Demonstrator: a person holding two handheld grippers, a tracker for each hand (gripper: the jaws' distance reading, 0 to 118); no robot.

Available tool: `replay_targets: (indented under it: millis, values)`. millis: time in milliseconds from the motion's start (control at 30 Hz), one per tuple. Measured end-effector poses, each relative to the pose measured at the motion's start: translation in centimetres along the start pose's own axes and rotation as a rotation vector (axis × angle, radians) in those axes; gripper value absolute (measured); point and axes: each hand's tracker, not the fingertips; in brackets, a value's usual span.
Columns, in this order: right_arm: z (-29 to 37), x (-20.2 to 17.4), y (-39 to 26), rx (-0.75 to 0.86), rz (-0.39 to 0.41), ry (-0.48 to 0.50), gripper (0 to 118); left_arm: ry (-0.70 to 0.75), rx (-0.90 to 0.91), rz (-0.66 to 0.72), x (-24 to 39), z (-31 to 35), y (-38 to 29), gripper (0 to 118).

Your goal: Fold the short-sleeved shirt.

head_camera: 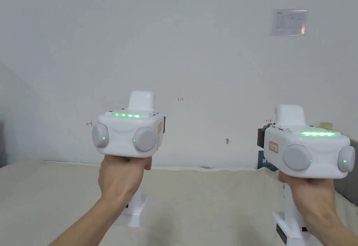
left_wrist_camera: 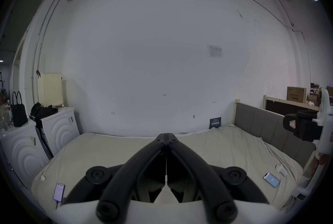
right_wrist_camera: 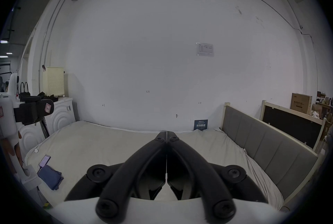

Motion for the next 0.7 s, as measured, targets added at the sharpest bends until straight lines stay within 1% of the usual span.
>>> replay_targets:
  millis: [200,400,600,667,700]
  values:
    - [0.9,-0.5,-0.4,0.015,0.017,-0.001,1,-0.01,0.01,-0.015,0.5,1.1,-0.7,0]
    - [0.7,-0.2,-1.7,-0.012,0.033,-0.012,1,0.0,-0.022,-0.001,-1.0,0.6,-2.3,1]
    - [1.4,0.1,-5.5,-0.034,0.051,-0.027,1,0.038,-0.07,0.03,-3.3,1.1,-6.3,2]
    - [1.4,0.1,-6.4,-0.046,0.035,-0.009,2,0.044,-0.089,0.045,-4.0,0.8,-7.4,5]
    - [1.4,-0.1,-6.6,-0.049,0.034,-0.007,9,0.046,-0.092,0.047,-4.1,0.9,-7.7,12]
